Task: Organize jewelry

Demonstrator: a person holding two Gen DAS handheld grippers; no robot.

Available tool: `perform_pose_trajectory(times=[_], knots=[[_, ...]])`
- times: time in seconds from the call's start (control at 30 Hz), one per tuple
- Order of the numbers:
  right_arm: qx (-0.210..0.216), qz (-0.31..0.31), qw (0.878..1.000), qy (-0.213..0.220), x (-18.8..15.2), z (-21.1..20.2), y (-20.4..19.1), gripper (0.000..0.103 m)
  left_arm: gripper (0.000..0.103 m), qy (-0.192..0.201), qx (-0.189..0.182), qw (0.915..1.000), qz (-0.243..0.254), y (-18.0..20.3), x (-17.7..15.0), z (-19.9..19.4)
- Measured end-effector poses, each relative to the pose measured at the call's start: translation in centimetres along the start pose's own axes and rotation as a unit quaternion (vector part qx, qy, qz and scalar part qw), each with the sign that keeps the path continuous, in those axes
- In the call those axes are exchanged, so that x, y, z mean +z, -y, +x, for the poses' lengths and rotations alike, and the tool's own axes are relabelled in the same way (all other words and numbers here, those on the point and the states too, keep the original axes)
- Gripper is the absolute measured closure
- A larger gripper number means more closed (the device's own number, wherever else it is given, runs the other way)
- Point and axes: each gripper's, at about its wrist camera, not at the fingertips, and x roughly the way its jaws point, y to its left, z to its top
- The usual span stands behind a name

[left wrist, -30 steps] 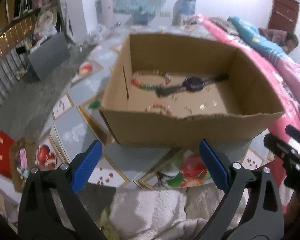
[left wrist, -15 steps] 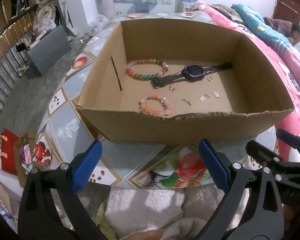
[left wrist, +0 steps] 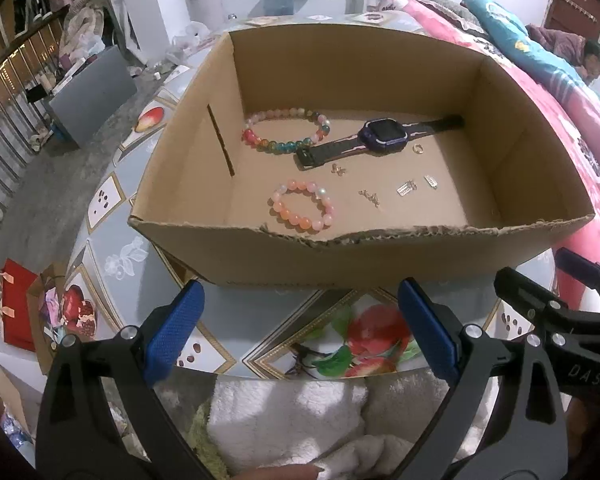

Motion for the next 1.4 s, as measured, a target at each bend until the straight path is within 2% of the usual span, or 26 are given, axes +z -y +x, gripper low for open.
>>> perform_pose_trajectory(times=[0.67, 1.4], knots=[[-0.026, -0.018, 0.999, 0.01, 0.3, 0.0, -0.6, 0.006, 0.009, -0.013, -0.003, 0.9999, -0.003, -0.3, 0.1, 0.6], [-0.029, -0.01, 1.0, -0.003, 0.2, 0.7, -0.2, 0.006, 0.009, -0.025, -0.002, 0.9997, -0.001, -0.2, 0.2, 1.4]])
